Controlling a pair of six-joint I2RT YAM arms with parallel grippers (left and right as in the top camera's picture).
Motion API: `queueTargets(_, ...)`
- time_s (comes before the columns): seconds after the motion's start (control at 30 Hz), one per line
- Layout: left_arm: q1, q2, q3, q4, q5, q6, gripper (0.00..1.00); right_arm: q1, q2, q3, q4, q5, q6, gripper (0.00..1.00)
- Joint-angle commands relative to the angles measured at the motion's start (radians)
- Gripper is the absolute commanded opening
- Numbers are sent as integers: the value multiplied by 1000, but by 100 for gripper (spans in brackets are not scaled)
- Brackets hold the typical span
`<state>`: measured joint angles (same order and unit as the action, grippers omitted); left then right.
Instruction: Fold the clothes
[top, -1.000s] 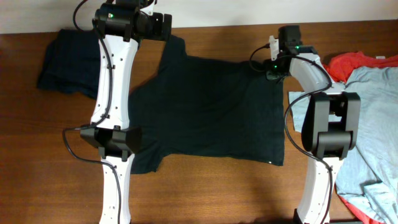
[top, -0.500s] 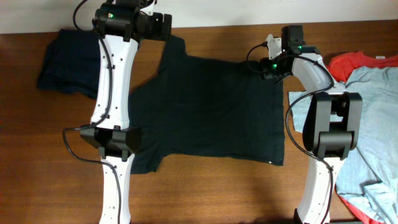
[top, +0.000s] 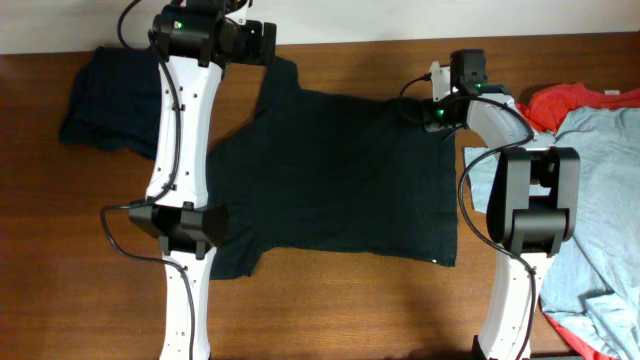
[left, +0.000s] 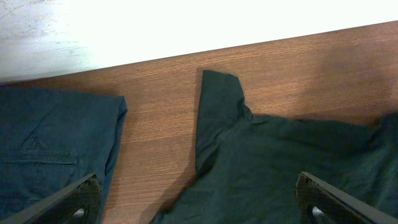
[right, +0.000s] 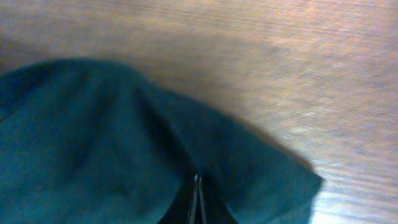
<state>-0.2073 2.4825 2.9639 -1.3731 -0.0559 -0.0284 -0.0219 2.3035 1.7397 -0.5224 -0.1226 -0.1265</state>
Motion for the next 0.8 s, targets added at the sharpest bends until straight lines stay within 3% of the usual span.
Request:
queueTargets(0.0,-2,4,1,1,8,-13,99,2,-6,-8,31,96,6,4)
queueTargets(0.3,-2,4,1,1,8,-13,99,1,-6,-8,188,169,-17,11)
queueTargets(0.4,-2,4,1,1,8,-13,99,0,-6,-8,263,170,-60,28)
queueTargets(0.43,-2,4,1,1,8,-13,99,0,-6,-8,288,169,-60,43)
queueTargets(0.6,-2,4,1,1,8,-13,99,5,-45,12,300,169,-58,47)
queueTargets(0.77,-2,5,1,1,8,-13,99,17,-172,12,148,163,-22,71)
